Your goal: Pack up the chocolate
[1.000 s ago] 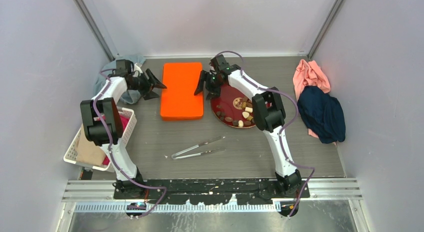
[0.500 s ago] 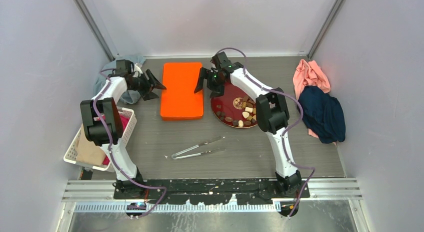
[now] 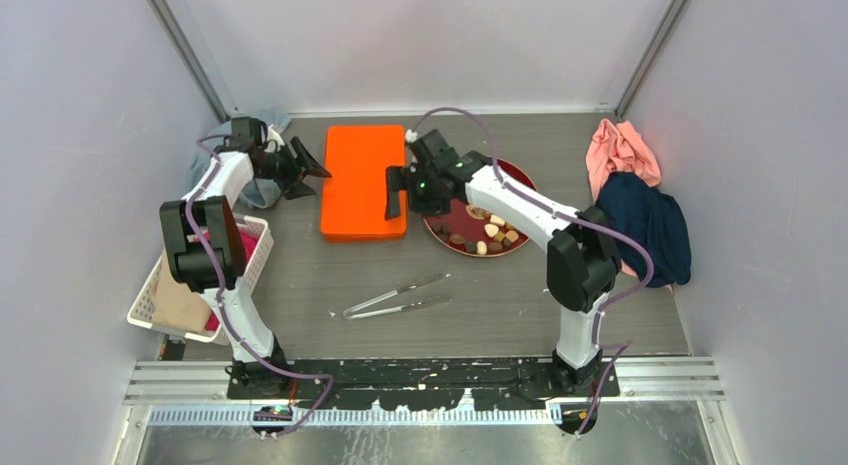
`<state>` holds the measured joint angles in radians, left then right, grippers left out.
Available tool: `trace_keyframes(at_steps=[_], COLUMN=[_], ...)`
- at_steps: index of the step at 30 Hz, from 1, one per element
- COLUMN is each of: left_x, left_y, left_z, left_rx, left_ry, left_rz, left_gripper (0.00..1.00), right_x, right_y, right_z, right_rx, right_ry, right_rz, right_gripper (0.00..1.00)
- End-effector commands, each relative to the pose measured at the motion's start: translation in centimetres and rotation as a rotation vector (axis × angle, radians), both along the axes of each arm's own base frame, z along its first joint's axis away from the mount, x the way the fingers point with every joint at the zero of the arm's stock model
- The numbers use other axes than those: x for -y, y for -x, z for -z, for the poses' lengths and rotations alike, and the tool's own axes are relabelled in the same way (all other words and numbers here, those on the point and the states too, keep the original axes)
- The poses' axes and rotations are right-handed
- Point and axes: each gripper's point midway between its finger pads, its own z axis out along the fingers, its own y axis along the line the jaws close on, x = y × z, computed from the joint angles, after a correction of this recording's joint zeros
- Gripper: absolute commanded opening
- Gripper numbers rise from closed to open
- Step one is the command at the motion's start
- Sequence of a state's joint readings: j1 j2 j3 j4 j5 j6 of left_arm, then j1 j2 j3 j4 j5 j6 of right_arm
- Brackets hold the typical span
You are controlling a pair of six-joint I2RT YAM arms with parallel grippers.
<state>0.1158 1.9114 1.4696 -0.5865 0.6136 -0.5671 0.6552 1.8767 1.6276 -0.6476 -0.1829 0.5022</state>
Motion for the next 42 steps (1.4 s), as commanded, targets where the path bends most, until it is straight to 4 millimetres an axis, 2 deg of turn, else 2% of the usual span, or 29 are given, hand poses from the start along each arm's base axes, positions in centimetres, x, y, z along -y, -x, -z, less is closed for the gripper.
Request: trace_keyframes(at_steps=[1,4,8,15,20,25,28,32,37,40,42], left_x=[0.0,-0.2,-0.4,-1.0,-1.3,-1.5,-1.2,-1.1,-1.2,-1.6,-2.0], left_y=[-1.2,-1.4,-1.4,-1.5,-1.4,-1.4,-1.6,-1.9,-2.1,-1.8,-1.3], left_z=[-2.7,-2.8,-2.8,-3.0,-2.7,-2.5,-2.1,-1.9,-1.5,-0.6,0.0], left_rx=[0.084,0.093,0.086,0.090,0.085,0.082,0.074,0.072,0.064,0.038,0.019], left_ry=[-0.016,-0.026,-0.025,-0.028,-0.029,-0.023,-0.002,0.013,0.007,-0.022,-0.052], left_rz=[0.010,0.005,0.001,-0.014,-0.014,-0.012,-0.005,-0.006,-0.012,-0.021,-0.030], left_gripper=[0.65,0.65,0.66,0.66,0.66,0.66,0.66,0.66,0.66,0.65,0.65], right_x=[-0.1,-1.2,-1.9,-3.4,-3.9,-4.9,-5.4,-5.1,-4.7,-4.7,-4.7], right_y=[0.8,1.4,0.9,-0.9,-2.5,-4.0,-3.9,-3.2,-3.0,-4.1,-5.1], right_z=[1.2,2.5,4.5,6.3,6.1,4.8,4.4,3.4,-0.6,-2.9,-3.8], right_rx=[0.096,0.115,0.126,0.130,0.178,0.227,0.226,0.228,0.283,0.304,0.301], right_ry=[0.110,0.150,0.213,0.243,0.249,0.227,0.214,0.203,0.155,0.112,0.096], right_rz=[-0.052,-0.122,-0.152,-0.182,-0.153,-0.141,-0.166,-0.178,-0.159,-0.099,-0.051], right_gripper=[0.98,0.97,0.96,0.95,0.90,0.87,0.87,0.89,0.93,0.93,0.93])
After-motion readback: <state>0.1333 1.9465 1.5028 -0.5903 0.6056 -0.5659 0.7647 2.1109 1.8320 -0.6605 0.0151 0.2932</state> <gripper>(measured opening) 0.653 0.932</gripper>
